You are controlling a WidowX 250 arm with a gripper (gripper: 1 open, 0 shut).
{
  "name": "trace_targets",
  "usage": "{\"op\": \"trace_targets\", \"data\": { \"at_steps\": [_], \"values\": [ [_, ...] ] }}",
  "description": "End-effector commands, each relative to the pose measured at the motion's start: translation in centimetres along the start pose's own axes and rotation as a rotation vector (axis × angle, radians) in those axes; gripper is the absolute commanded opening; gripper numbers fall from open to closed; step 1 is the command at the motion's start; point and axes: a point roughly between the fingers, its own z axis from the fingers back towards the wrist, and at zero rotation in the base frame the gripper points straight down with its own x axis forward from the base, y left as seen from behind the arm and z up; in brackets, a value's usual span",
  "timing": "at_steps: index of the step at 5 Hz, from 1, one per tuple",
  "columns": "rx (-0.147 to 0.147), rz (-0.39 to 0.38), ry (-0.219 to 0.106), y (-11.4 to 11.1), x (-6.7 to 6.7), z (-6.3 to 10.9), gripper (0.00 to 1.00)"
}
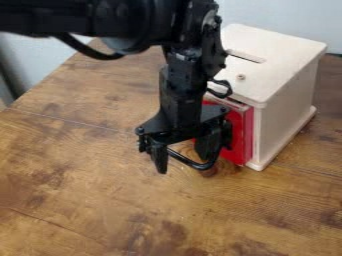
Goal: Open the drawer
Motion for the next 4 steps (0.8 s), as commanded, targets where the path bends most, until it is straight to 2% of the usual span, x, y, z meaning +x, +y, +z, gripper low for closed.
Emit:
{"op": "trace_targets", "data": {
  "at_steps": [1, 2, 3, 4],
  "values": [
    [-0.098, 0.06, 0.05, -0.8, -0.1, 1.0, 1.0],
    [-0.153, 0.075, 0.04, -1.1, -0.9, 0.2, 1.0],
    [-0.18, 0.083, 0.004, -1.3, -1.4, 0.5, 1.0],
    [-0.173, 0.082, -0.039, -1.7, -1.8, 0.2, 1.0]
  ]
}}
